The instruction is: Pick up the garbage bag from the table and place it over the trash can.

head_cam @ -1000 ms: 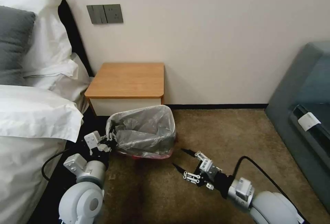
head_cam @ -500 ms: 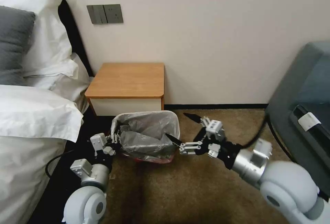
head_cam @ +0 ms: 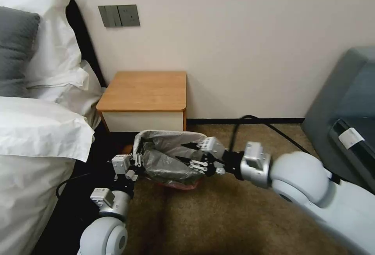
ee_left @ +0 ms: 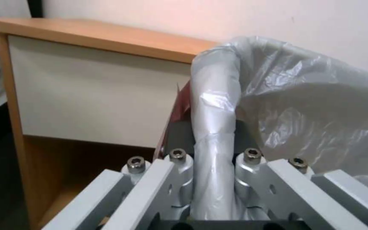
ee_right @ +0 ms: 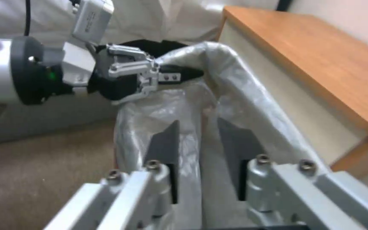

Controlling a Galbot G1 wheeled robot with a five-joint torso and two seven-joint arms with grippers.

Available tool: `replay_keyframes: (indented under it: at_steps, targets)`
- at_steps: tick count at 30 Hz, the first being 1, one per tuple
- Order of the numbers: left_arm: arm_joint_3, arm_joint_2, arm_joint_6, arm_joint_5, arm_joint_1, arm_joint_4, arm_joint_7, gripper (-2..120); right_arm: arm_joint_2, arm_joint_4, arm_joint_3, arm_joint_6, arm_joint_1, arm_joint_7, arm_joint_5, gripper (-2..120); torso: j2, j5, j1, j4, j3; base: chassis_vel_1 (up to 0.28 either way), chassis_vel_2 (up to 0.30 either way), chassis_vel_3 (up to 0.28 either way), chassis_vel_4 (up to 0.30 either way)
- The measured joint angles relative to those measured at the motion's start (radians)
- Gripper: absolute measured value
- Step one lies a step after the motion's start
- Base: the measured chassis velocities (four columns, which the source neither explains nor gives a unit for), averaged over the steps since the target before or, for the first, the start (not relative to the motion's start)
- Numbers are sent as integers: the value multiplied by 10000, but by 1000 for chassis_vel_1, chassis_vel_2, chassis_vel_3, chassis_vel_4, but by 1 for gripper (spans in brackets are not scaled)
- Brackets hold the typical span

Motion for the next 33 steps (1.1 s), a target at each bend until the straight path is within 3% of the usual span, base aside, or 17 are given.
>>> replay_keyframes:
  at_steps: [6, 16, 23, 33]
  targets:
    - [72, -12, -134, 318, 38, 0, 70, 7, 671, -745, -980, 23, 704, -98, -578, 0, 0, 0, 1, -2, 0, 0, 0, 0, 0]
    - [2, -9, -280, 253, 16, 140, 3, 7, 1602, -1677, -1754, 110, 1260, -179, -1254, 0, 0, -1, 0, -1, 0, 0, 0, 0, 0]
    - [-35, -32, -101, -694, 79, -97, -252, 7, 2165, -2360, -1797, 258, 1172, 380, -744, 0, 0, -1, 0, -2, -1, 0, 0, 0, 0]
    - [-112, 36, -134, -533, 30, -293, -183, 7, 2288, -2682, -1918, 150, 1201, 453, -624, 0, 0, 0, 0, -1, 0, 0, 0, 0, 0]
